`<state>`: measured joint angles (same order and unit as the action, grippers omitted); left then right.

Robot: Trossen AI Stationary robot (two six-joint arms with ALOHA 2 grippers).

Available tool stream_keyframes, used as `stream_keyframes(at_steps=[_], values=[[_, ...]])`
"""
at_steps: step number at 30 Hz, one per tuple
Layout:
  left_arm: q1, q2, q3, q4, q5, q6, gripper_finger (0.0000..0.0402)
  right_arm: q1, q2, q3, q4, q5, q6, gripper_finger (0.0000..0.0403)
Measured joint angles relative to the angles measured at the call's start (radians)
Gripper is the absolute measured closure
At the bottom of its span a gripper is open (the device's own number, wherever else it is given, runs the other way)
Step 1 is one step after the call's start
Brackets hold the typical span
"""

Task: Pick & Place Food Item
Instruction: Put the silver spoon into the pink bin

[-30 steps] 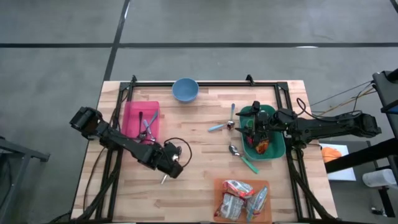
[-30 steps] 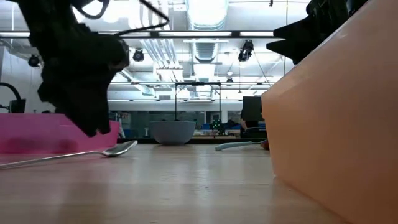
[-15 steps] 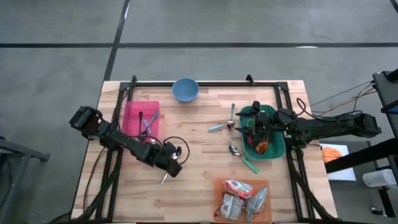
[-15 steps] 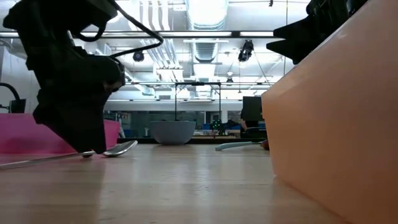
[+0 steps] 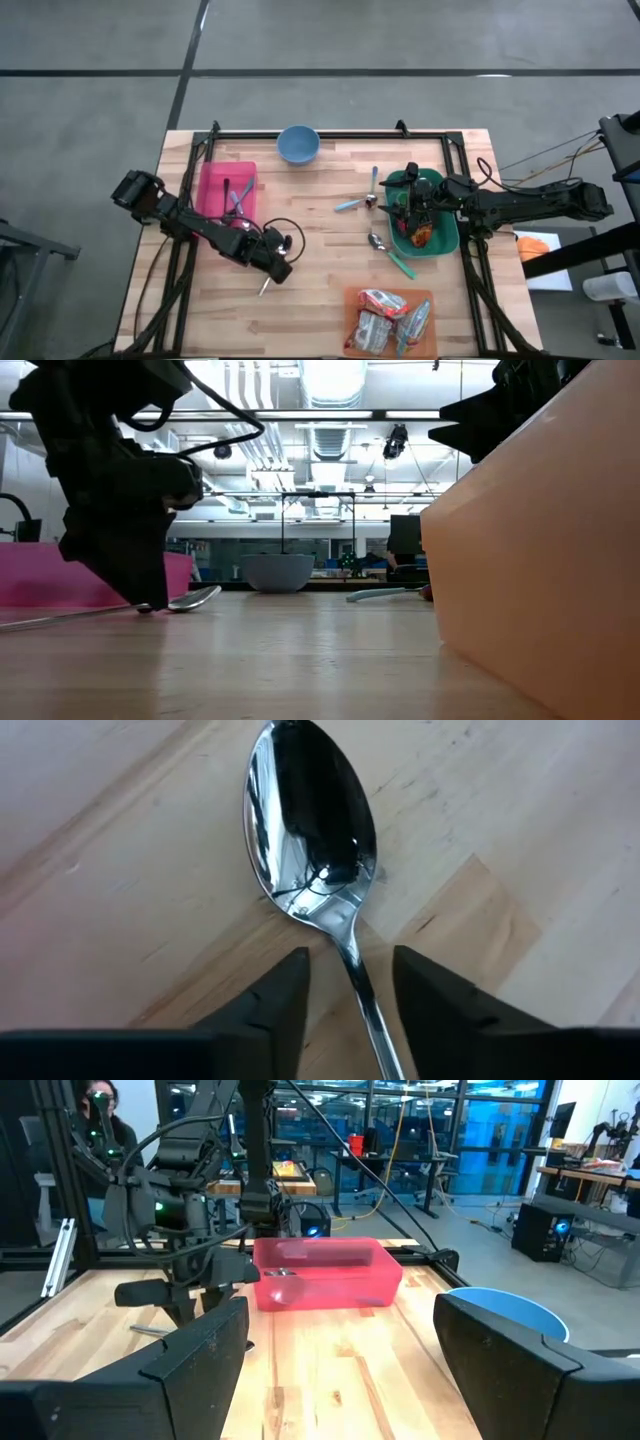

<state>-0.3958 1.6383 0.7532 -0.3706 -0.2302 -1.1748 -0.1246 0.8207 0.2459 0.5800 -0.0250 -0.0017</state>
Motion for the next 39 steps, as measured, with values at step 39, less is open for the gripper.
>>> stream_keyframes(at_steps=[39], values=[[-0.002, -0.014, 0.086, -0.116, -0.004, 0.031, 0.0395, 0.0, 0.0, 0.0, 0.0, 0.0, 0.0, 0.0087]])
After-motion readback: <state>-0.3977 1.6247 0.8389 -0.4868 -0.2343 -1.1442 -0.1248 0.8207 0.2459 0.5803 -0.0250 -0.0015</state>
